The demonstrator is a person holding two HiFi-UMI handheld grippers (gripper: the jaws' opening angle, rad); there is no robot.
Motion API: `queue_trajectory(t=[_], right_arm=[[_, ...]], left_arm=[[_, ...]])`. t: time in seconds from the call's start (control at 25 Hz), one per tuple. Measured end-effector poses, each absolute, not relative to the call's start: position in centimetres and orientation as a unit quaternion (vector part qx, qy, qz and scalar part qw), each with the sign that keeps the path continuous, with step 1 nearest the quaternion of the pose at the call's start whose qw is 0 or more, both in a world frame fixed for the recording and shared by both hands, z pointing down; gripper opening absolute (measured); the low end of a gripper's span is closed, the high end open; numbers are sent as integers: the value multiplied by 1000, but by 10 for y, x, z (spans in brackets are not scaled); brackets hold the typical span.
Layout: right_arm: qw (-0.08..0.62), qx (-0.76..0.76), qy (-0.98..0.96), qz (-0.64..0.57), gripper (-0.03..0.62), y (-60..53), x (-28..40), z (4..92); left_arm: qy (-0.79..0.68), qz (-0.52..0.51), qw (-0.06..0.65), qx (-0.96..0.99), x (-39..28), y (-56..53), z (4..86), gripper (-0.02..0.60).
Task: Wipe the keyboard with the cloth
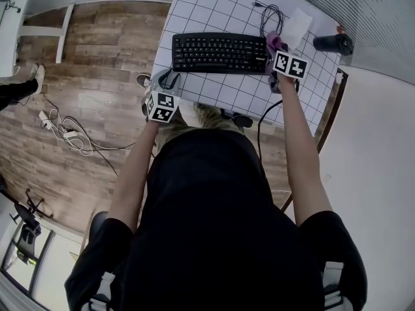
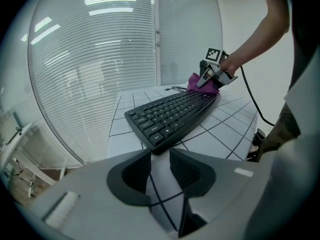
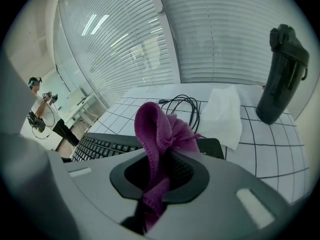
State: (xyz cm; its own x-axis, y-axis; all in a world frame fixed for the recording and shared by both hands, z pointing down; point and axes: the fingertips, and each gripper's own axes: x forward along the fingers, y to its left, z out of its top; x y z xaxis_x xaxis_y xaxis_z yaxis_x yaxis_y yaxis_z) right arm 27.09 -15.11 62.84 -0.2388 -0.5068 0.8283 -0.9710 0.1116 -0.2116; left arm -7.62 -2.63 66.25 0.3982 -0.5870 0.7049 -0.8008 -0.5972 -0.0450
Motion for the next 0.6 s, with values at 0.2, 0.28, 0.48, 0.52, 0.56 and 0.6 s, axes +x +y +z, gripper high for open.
queue_trajectory(t=[0.2, 0.28, 0.48, 0.52, 0.56, 0.6], right_arm=[[306, 536, -687, 383, 66, -150, 265, 629], [314, 535, -689, 376, 66, -149, 262, 629], [309, 529, -693, 379, 66, -147, 255, 629], [310, 527, -695, 379, 66, -147, 252, 629], [310, 528, -694, 379, 66, -147, 250, 630], [311, 529, -693, 378, 66, -147, 249, 630]], left_arm=[[-424, 350, 150, 822, -77, -26, 662, 117], [-423, 350, 152, 822, -77, -26, 662, 117], [-421, 350, 154, 823, -76, -26, 663, 117], [-420, 351, 154, 823, -76, -26, 663, 117], [-420, 351, 155, 823, -77, -26, 663, 117], [-419, 350, 157, 823, -77, -26, 663, 117]])
